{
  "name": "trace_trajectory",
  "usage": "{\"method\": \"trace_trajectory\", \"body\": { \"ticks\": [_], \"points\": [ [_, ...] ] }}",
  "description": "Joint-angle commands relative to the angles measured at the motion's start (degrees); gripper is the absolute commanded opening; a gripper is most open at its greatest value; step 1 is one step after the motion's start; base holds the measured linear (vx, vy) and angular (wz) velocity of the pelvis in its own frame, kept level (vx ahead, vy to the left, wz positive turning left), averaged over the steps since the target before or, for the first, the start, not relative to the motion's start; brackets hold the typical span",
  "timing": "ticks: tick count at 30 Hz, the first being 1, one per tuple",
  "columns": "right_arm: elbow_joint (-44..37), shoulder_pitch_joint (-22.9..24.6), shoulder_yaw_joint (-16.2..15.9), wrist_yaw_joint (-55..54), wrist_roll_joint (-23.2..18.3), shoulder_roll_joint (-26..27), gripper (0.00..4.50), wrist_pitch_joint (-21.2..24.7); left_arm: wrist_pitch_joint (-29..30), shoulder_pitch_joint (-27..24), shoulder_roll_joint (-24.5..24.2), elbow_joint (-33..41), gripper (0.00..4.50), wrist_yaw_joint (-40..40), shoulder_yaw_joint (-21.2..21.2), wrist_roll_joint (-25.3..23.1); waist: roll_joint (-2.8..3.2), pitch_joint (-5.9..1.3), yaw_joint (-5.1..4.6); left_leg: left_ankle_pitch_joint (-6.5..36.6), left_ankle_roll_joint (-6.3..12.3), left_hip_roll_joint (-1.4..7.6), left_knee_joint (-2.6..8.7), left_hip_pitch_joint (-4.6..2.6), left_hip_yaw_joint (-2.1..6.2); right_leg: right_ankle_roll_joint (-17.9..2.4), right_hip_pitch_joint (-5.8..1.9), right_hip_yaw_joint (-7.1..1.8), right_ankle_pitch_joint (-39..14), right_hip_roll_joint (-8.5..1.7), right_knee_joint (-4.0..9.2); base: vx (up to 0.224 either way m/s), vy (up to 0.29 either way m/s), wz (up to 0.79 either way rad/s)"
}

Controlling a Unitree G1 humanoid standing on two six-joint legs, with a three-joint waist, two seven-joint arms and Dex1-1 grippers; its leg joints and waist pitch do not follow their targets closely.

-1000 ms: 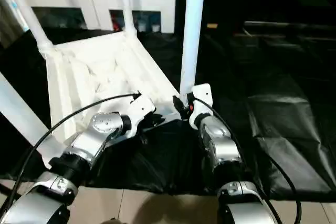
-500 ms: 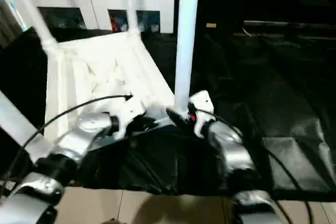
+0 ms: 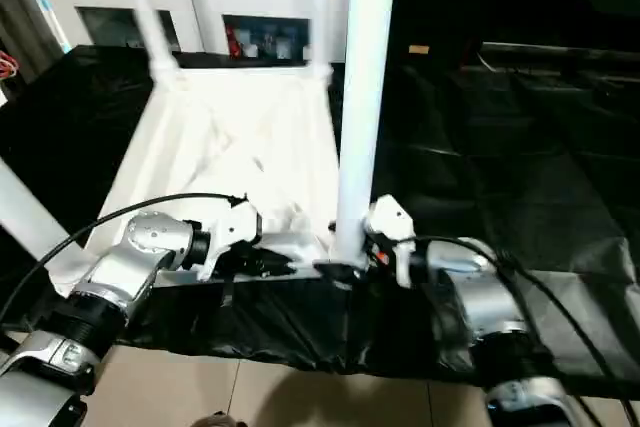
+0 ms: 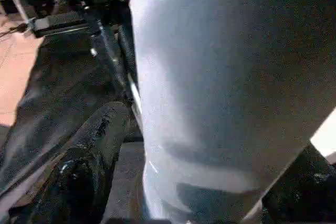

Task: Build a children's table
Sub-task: Rotate leg to tighten

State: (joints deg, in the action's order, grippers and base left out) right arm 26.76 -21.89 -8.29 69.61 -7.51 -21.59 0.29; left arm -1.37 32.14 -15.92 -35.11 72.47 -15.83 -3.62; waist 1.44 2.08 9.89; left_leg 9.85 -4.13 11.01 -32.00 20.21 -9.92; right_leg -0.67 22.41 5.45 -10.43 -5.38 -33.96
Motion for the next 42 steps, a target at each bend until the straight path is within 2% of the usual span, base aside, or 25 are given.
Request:
{"method": "trace_trajectory", "body": {
  "ticks": [1,4,8,13,17,23,29,31,33,34,35,37,38,39,40,42],
  "points": [
    [-3.5,1.2,-6.5,6.4,-0.6,0.6,3.61,1.1,-1.2,1.8,1.5,1.2,0.0,0.5,-1.3,2.0,-0.71,-2.97,-0.02,13.6,3.98,2.58,3.47,0.02,0.52,-10.1,-2.7,-2.99,-16.0,-3.87,4.28,0.0,0.0,0.0],
    [-5.3,1.6,-7.2,10.2,-1.0,-1.8,3.61,1.2,-1.6,2.4,0.7,0.5,0.0,2.5,-1.3,2.3,-0.72,-3.09,0.18,12.7,4.48,2.6,3.3,0.09,0.49,-10.7,-2.69,-3.01,-13.6,-3.81,4.0,0.0,0.0,0.0],
    [-6.0,1.9,-7.6,12.2,-0.8,-3.0,3.31,1.1,-1.6,2.7,0.3,0.1,0.0,3.5,-1.1,2.2,-0.83,-3.29,0.62,10.9,5.02,2.55,2.94,0.29,0.43,-11.2,-2.72,-2.96,-11.5,-3.84,3.72,0.0,0.0,0.0],
    [-6.7,2.2,-8.1,12.4,-1.0,-3.3,2.91,1.5,-1.7,3.0,0.0,-0.3,0.0,4.1,-1.3,2.3,-0.8,-3.23,1.11,11.6,4.7,2.59,2.93,0.2,0.43,-10.9,-2.5,-2.95,-13.0,-3.79,3.79,0.0,0.0,0.0],
    [-7.4,2.5,-8.5,12.8,-1.4,-3.2,2.61,2.0,-1.5,3.0,-0.1,-0.3,0.0,4.8,-1.5,2.4,-0.75,-3.34,1.17,11.1,4.62,2.58,2.82,0.26,0.45,-11.1,-2.55,-2.95,-11.7,-3.76,3.62,0.0,0.0,0.0],
    [-7.7,3.5,-8.3,12.7,-2.2,-2.4,2.53,3.0,-1.4,2.8,0.2,-0.3,0.0,4.0,-1.3,2.4,-0.68,-3.42,1.21,10.5,4.83,2.55,2.71,0.33,0.45,-11.4,-2.59,-2.9,-10.4,-3.72,3.46,0.0,0.0,0.0],
    [-6.2,4.2,-6.0,6.8,-3.0,1.0,2.52,3.8,-0.9,2.9,2.0,-0.9,0.0,-1.1,-0.5,1.6,-0.66,-3.28,1.22,12.0,4.22,2.56,2.89,0.26,0.49,-10.8,-2.57,-2.89,-13.0,-3.81,3.79,0.0,0.0,0.0],
    [-5.6,4.0,-5.2,4.6,-3.0,2.2,2.51,3.8,-0.8,3.0,2.5,-1.0,0.0,-2.5,-0.4,1.1,-0.58,-3.0,1.05,13.7,3.49,2.49,3.17,0.21,0.52,-9.9,-2.45,-2.84,-16.4,-3.85,4.22,0.0,0.0,0.0],
    [-2.9,3.1,-3.3,-3.1,-1.6,5.5,2.51,3.4,0.1,3.1,4.1,-1.4,0.0,-7.3,-0.1,-0.1,-0.56,-2.36,0.5,18.0,1.5,2.36,3.77,-0.16,0.81,-7.4,-2.22,-2.65,-25.8,-4.15,5.34,0.0,0.0,0.0],
    [-1.4,2.6,-2.8,-6.5,-0.6,6.6,2.5,3.3,0.6,3.1,4.8,-1.2,0.0,-8.6,0.0,-0.2,-0.55,-2.27,0.31,19.2,0.91,2.31,3.86,-0.38,0.91,-6.6,-2.19,-2.56,-28.5,-4.21,5.56,0.0,0.0,0.0],
    [1.1,1.7,-1.7,-11.6,0.6,8.4,2.5,3.3,1.6,3.1,6.0,-1.0,0.0,-10.9,0.4,-0.4,-0.58,-2.13,-0.64,22.1,-0.14,2.12,3.92,-0.86,1.21,-4.9,-1.95,-2.33,-33.8,-4.4,6.28,0.0,0.0,0.0],
    [2.3,1.3,-1.0,-14.3,0.9,9.5,2.5,3.2,2.1,3.1,6.7,-0.9,0.0,-12.4,0.6,-0.5,-0.66,-2.23,-0.96,22.2,-0.21,2.05,3.92,-0.83,1.26,-4.6,-2.0,-2.31,-34.1,-4.42,6.34,0.0,0.0,0.0],
    [3.4,0.9,-0.3,-17.1,1.2,10.6,2.5,4.0,2.4,3.2,7.4,-0.9,0.0,-14.2,0.8,-0.9,-0.66,-2.3,-1.56,21.4,-0.02,2.04,4.0,-0.63,1.29,-4.4,-2.0,-2.34,-33.0,-4.28,6.47,0.0,0.0,0.0],
    [4.3,0.5,0.4,-19.8,1.6,11.6,2.5,4.5,2.8,3.3,8.1,-1.0,0.0,-15.9,0.9,-1.2,-0.69,-2.41,-1.67,21.3,0.16,2.05,3.99,-0.74,1.32,-4.6,-1.96,-2.34,-32.4,-4.27,6.43,0.0,0.0,0.0],
    [4.8,0.3,0.7,-21.3,1.9,12.2,2.5,4.7,3.1,3.3,8.5,-1.0,0.0,-16.8,1.0,-1.4,-0.65,-2.35,-2.04,21.0,0.43,2.06,4.08,-0.53,1.28,-5.1,-1.98,-2.41,-31.0,-4.12,6.32,0.0,0.0,0.0],
    [7.3,-0.7,2.5,-29.9,2.5,16.7,2.5,6.4,4.1,3.5,10.9,-1.8,0.0,-22.8,1.1,-3.0,-0.62,-2.37,-2.14,20.6,0.61,2.11,4.06,-0.55,1.16,-5.5,-1.85,-2.6,-29.7,-4.05,6.19,0.0,0.0,0.0]
  ]
}}
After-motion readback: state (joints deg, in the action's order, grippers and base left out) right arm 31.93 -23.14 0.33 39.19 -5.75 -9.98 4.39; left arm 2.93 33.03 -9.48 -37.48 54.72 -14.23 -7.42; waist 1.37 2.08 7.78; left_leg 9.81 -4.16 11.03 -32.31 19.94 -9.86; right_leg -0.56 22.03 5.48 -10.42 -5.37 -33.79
